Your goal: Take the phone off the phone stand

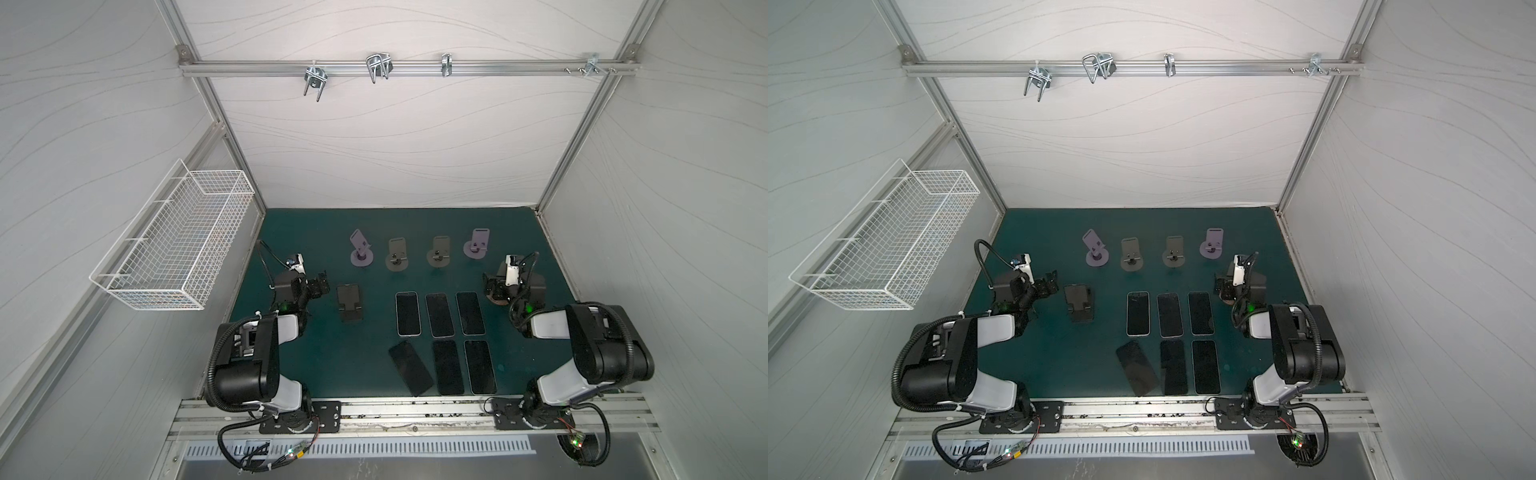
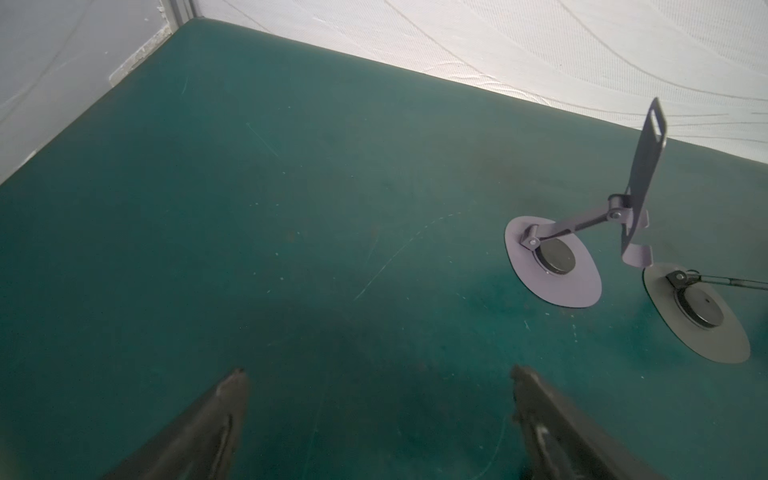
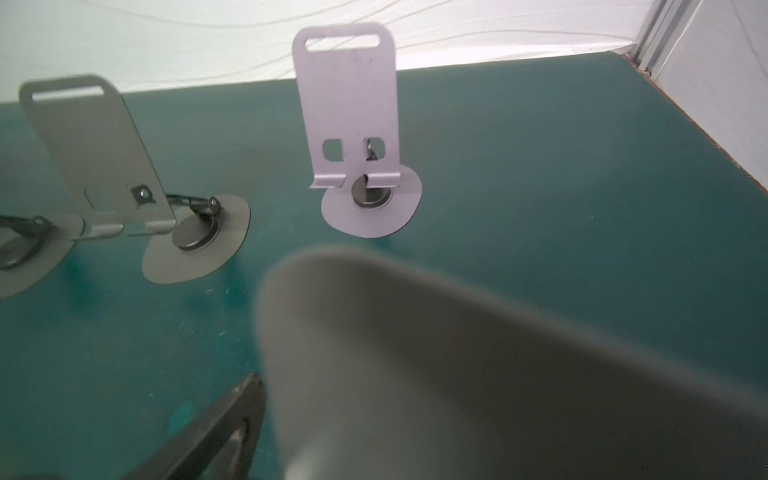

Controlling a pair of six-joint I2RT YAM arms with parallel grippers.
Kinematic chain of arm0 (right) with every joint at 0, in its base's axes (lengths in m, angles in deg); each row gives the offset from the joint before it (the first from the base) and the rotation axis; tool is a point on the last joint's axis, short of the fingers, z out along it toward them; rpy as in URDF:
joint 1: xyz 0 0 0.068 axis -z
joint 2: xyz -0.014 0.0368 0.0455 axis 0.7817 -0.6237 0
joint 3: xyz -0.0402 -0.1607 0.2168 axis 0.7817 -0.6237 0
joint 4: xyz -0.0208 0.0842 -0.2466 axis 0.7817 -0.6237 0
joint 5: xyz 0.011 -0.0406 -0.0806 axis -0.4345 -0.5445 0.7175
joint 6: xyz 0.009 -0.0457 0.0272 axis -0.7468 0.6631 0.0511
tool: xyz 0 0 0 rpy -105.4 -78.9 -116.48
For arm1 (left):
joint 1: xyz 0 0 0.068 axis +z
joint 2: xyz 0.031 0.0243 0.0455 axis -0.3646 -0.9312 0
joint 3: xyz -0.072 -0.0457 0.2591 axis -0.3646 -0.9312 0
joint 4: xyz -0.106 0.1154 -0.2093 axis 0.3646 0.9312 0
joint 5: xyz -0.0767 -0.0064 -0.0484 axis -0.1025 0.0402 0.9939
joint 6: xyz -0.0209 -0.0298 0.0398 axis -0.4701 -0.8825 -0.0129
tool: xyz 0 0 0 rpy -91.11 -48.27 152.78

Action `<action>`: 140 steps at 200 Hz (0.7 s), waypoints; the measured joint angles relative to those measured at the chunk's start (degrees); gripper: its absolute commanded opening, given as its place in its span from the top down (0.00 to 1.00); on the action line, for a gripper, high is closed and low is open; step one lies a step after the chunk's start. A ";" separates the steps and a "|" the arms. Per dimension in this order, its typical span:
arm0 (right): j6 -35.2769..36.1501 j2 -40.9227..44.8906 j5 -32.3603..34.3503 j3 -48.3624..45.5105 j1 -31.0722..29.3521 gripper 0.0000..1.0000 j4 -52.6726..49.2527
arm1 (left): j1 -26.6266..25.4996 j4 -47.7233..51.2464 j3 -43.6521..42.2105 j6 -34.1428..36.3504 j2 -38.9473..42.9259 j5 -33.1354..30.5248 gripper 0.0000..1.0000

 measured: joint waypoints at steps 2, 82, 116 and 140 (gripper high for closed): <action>-0.11 0.00 -0.13 0.00 0.13 0.01 0.09 | -0.13 -0.35 -0.07 0.07 -0.09 -0.09 0.00; -1.07 -0.09 -1.31 0.85 0.85 0.01 -0.48 | -1.70 -7.69 -1.92 1.62 -3.98 -1.51 0.00; -1.05 -0.11 -1.16 1.46 0.50 0.01 -1.09 | -2.01 -8.07 -1.92 2.14 -4.02 -1.75 0.00; -0.83 -0.11 0.24 2.32 -0.68 0.01 -1.95 | -2.71 -8.02 -1.90 2.54 -4.02 -2.69 0.00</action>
